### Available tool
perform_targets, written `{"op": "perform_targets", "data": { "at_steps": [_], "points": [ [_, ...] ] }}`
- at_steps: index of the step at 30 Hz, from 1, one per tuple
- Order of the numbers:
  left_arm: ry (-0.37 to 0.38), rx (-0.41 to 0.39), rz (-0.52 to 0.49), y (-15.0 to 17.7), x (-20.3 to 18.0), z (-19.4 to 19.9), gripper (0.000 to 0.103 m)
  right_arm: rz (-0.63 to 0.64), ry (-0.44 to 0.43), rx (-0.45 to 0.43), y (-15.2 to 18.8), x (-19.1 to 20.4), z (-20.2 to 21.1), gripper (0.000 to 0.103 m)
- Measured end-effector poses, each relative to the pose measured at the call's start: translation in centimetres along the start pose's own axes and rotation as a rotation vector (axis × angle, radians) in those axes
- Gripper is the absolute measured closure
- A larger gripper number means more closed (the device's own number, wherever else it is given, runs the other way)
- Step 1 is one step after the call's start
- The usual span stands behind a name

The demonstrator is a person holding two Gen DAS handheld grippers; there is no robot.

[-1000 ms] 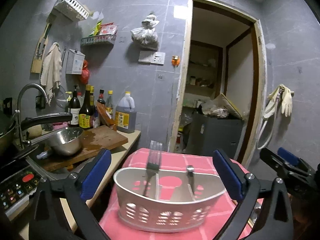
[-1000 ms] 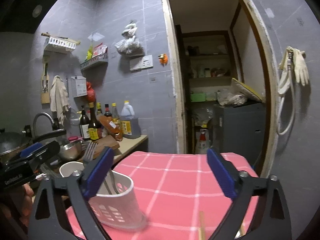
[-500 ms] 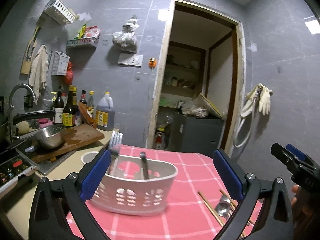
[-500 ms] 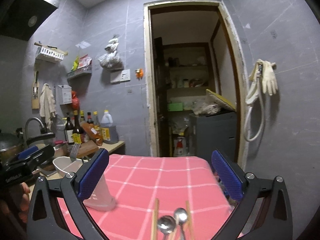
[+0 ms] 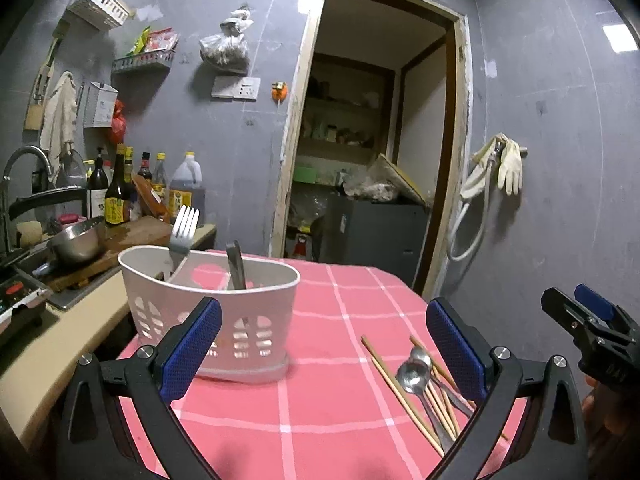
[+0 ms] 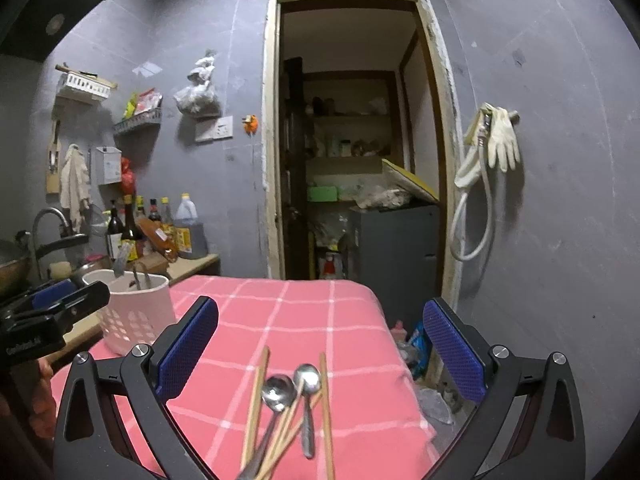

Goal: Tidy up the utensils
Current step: 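Move both tools back toward the remaining spoons and chopsticks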

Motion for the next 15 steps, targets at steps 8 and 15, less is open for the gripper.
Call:
{"op": "perform_targets", "data": {
  "at_steps": [8, 15],
  "points": [
    [-0.002, 0.06, -0.028, 2.0, -0.8, -1.5, 0.003, -0.002, 0.036, 0.057, 2.2, -1.5, -0.6, 0.0],
    [0.016, 0.177, -0.054, 4.2, -1.7, -3.6, 0.003, -0.029, 0.027, 0.15, 4.0, -3.1, -2.2, 0.005]
  ]
}}
Point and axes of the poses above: each gripper's, at about its wrist camera, not at the fingertips, and z roughly against the way its jaws point, x to its left, y to its underside, the point moved 8 cm from there along -z, roughly the way its jaws point, and after that the axes turned 9 degrees about -y, right-handed, at the moved point
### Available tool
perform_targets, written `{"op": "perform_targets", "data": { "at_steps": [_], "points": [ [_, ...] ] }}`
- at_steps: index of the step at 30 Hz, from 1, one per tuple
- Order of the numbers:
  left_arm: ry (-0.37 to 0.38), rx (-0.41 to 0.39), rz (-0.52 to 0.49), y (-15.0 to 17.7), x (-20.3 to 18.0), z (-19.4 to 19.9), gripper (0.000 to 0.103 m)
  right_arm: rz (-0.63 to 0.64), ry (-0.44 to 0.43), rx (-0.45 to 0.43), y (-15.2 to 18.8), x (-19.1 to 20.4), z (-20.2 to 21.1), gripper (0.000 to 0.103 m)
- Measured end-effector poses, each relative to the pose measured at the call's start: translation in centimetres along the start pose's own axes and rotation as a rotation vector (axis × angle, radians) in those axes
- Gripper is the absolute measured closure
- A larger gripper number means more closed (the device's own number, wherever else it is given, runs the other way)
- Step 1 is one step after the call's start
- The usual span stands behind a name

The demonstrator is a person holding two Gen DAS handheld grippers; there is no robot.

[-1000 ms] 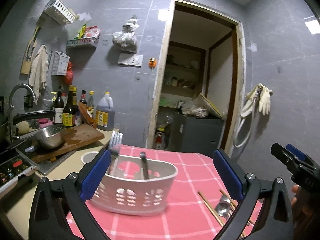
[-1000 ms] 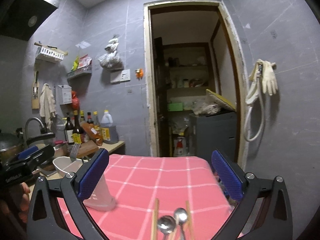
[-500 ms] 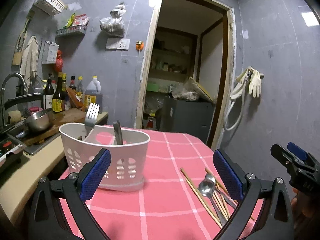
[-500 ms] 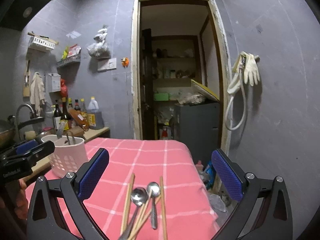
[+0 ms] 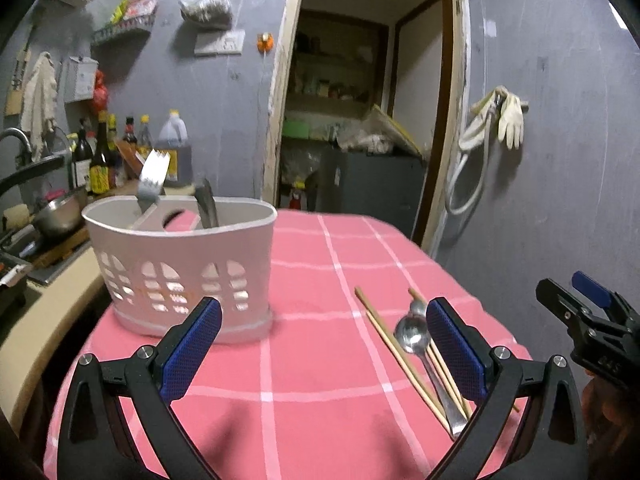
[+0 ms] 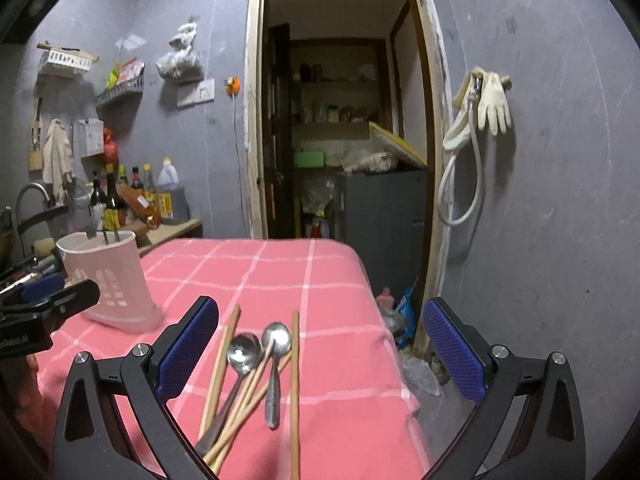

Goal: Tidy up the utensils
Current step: 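Move both tools back toward the remaining spoons and chopsticks, then grasp a wooden chopstick with the left tool while the right tool grasps another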

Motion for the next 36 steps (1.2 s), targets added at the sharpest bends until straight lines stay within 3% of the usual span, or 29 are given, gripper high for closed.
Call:
{"op": "perform_targets", "data": {
  "at_steps": [2, 11, 17, 26, 36],
  "points": [
    [0.01, 0.028, -0.008, 0.4, -0.4, -0.6, 0.003, -0.009, -0.003, 0.037, 0.5, -0.5, -0.8, 0.016],
    [0.044, 0.151, -0.078, 2.4, -2.6, -3.9, 0.004, -0.06, -0.065, 0.252, 3.1, -1.8, -5.0, 0.037],
    [0.073, 0.223, -0.094, 3.4, -3.3, -5.3, 0.013, -0.036, -0.118, 0.368, 4.6, -1.2, -7.0, 0.054],
    [0.129, 0.31, -0.069, 4.1, -3.8, -6.4, 0.03, -0.023, -0.167, 0.49, 6.5, -0.7, -8.5, 0.063],
    [0.224, 0.457, -0.012, 4.8, -4.1, -8.2, 0.056, -0.037, -0.163, 0.563, 7.5, -1.0, -9.7, 0.071]
  ]
}}
Point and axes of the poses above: each gripper's, at about its wrist camera, not at the fingertips, and z roughly against the way its jaws point, x to its left, y to its underside, the point moved 8 cm from there along -z, roughly the way its jaws point, and after that the axes turned 9 degrees about -y, right-handed, at the moved point
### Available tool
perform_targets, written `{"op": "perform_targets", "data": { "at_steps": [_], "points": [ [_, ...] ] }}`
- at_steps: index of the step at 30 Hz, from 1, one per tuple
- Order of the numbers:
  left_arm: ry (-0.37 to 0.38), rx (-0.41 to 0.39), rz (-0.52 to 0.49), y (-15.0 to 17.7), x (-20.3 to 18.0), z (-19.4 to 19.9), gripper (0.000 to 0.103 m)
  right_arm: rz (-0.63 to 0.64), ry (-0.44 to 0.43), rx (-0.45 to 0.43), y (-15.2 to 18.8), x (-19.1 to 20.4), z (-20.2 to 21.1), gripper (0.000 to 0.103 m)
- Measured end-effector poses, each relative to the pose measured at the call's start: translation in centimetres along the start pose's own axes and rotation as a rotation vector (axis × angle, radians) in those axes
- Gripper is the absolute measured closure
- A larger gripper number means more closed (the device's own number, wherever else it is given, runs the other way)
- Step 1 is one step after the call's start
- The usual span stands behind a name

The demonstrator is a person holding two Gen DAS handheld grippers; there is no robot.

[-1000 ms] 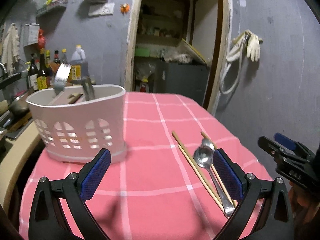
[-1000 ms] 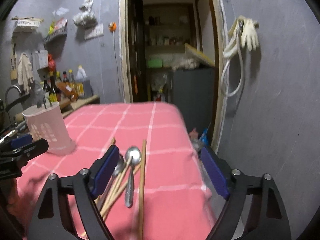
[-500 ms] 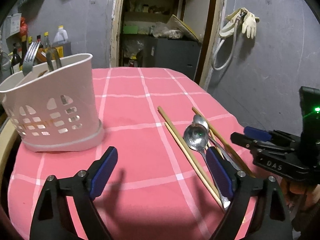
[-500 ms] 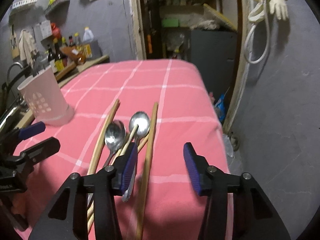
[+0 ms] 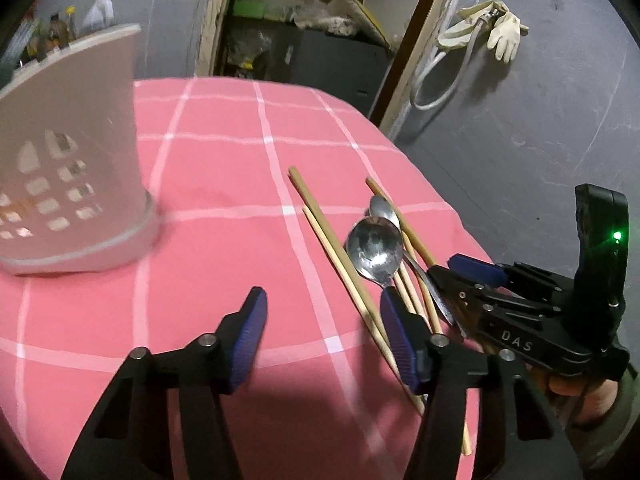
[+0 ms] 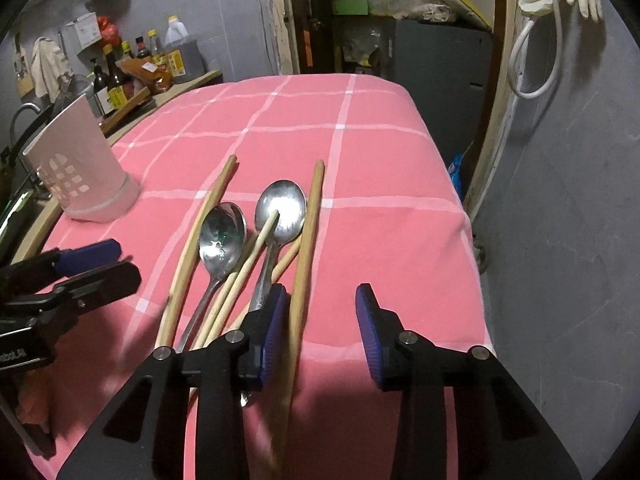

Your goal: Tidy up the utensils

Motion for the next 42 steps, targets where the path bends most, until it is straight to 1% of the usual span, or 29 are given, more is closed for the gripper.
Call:
{"op": "perform_targets", "data": {
  "at_steps": [2, 4, 8, 10, 14, 18, 22, 27, 33, 35, 37, 42],
  "points": [
    [0.017, 0.028, 0.012, -0.2, 0.0, -0.4, 0.061, -0.004, 0.0, 0.001, 0.0, -0.1, 0.0, 0.076],
    [0.032, 0.049, 0.017, -0.5, -0.1, -0.8, 0.07, -0.01, 0.001, -0.001, -0.1, -0.2, 0.0, 0.081],
    [0.031, 0.071, 0.005, -1.0, -0.4, -1.3, 0.078, -0.019, 0.004, -0.003, -0.1, -0.4, 0.0, 0.088],
    [0.022, 0.084, 0.001, -1.1, -0.4, -1.7, 0.083, -0.02, 0.005, -0.002, -0.2, -0.4, -0.1, 0.088],
    [0.018, 0.102, 0.006, -1.3, -0.4, -2.1, 0.086, -0.018, 0.008, 0.002, -0.3, -0.5, -0.3, 0.089],
    [0.035, 0.145, 0.036, -1.5, -0.1, -2.3, 0.093, -0.016, 0.007, 0.011, -0.7, -0.5, -0.6, 0.089],
    [0.051, 0.167, 0.048, -1.4, 0.4, -2.3, 0.094, -0.014, 0.005, 0.02, -1.1, -0.6, -1.0, 0.088],
    [0.047, 0.19, 0.027, -1.8, 0.0, -3.0, 0.094, -0.021, 0.004, 0.035, -1.7, -0.7, -1.8, 0.088],
    [0.039, 0.179, 0.018, -1.9, -0.7, -3.3, 0.095, -0.046, 0.011, 0.052, -2.4, -1.1, -2.6, 0.087],
    [0.05, 0.179, 0.033, -1.8, -0.6, -3.2, 0.096, -0.049, 0.013, 0.053, -2.5, -1.1, -2.6, 0.09],
    [0.067, 0.175, 0.046, -1.6, -0.6, -3.1, 0.097, -0.055, 0.009, 0.049, -2.5, -1.1, -2.4, 0.096],
    [0.068, 0.144, 0.038, -1.3, -0.8, -2.1, 0.1, -0.093, -0.011, 0.0, -2.2, -1.2, -1.3, 0.098]
  ]
}}
Point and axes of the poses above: each gripper's, at about its wrist camera, not at the fingertips, and z roughly against the way its jaws point, x to its left, y to its underside, the point moved 8 cm from there along -z, roughly the way its jaws point, and after that the axes turned 9 degrees about -y, right-handed, at the moved point
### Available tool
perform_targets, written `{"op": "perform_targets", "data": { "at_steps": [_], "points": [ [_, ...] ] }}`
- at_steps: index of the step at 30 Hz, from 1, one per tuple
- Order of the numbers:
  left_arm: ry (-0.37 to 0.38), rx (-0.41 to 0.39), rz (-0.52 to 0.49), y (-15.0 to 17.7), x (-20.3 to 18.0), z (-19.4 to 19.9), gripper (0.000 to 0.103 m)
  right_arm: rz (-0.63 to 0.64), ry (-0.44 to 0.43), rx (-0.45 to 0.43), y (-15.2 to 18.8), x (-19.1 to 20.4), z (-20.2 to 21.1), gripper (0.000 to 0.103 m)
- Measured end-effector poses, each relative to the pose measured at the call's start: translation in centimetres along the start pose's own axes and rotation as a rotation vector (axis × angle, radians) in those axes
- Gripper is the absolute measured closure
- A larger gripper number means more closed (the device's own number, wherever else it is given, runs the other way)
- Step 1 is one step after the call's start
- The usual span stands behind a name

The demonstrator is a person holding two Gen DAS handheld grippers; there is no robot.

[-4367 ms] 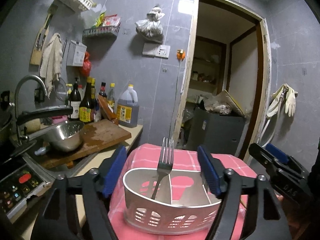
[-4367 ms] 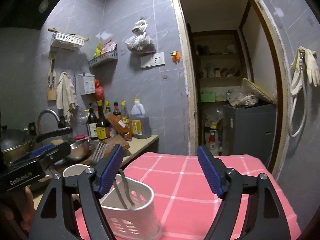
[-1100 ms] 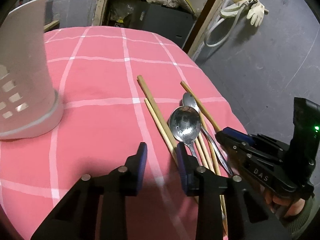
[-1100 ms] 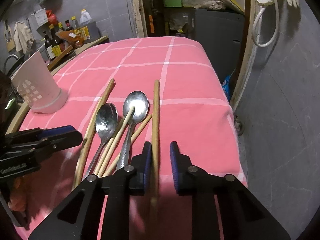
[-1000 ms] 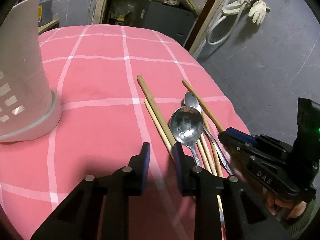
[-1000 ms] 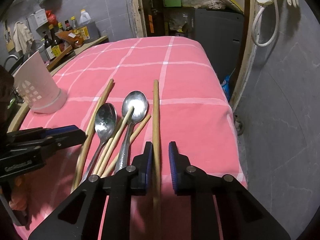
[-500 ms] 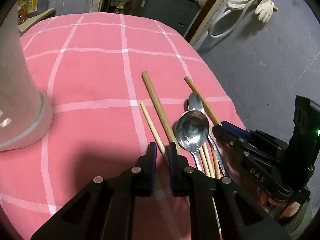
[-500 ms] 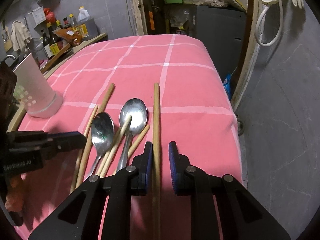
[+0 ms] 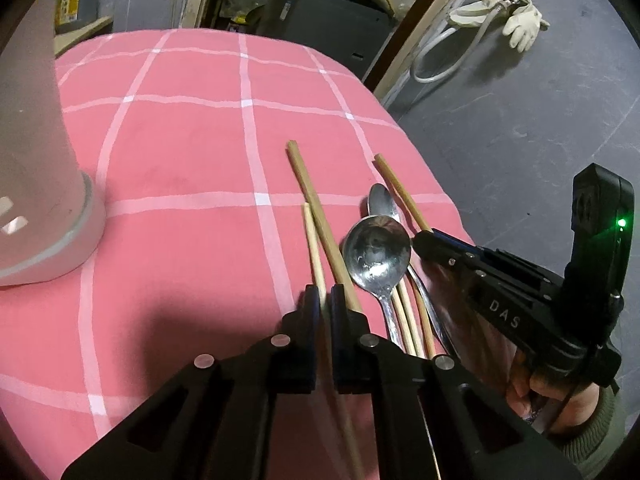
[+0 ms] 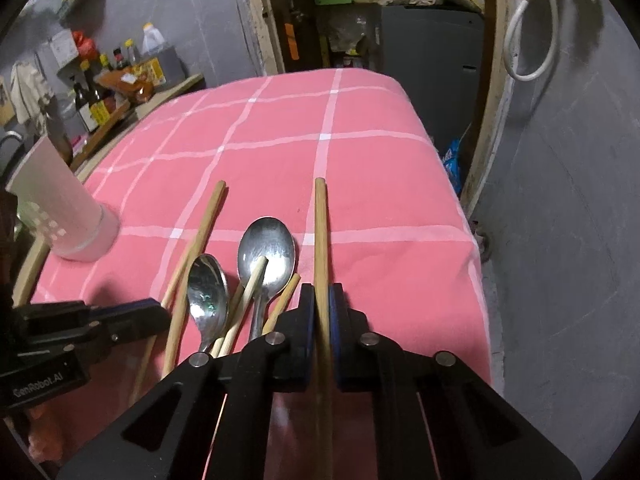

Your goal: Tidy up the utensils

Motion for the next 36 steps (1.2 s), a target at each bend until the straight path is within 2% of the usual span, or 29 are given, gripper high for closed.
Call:
{"op": "perform_targets", "data": {
  "at_steps": [8, 11, 16, 19, 24, 30, 36],
  "points": [
    [-0.027, -0.134, -0.031, 0.0, -0.6, 2.9, 0.101, -0.009, -0.051, -0.149, 0.0, 1.3, 3.0, 0.098],
    [-0.04, -0.192, -0.034, 0.0, -0.8, 4.1, 0.101, 0.008, -0.09, -0.233, -0.2, 2.7, 4.3, 0.098],
    [-0.036, -0.383, -0.045, -0.5, -1.0, 7.9, 0.101, 0.058, -0.113, -0.407, -1.0, 5.7, 7.1, 0.098],
    [-0.082, -0.527, -0.065, -1.1, -1.3, 10.7, 0.101, 0.079, -0.114, -0.515, -1.9, 7.6, 8.6, 0.098],
    [-0.152, -0.703, -0.088, -1.8, -1.2, 14.7, 0.101, 0.106, -0.147, -0.678, -3.9, 11.2, 10.9, 0.098],
    [-0.197, -0.839, -0.052, -3.0, 1.9, 18.9, 0.101, 0.134, -0.232, -0.82, -7.3, 16.4, 12.3, 0.098],
    [-0.245, -0.978, 0.037, -4.7, 8.0, 23.3, 0.101, 0.106, -0.344, -0.943, -10.9, 20.4, 12.1, 0.098]
  ]
}}
Point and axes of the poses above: each gripper's, at about its wrist camera, not at the fingertips, and z roughly against the way its jaws point, x to its left, y to its underside, the point moved 8 cm from there along -z, roughly the way its jaws point, and after that the axes turned 9 degrees about -y, right-handed, at the moved point
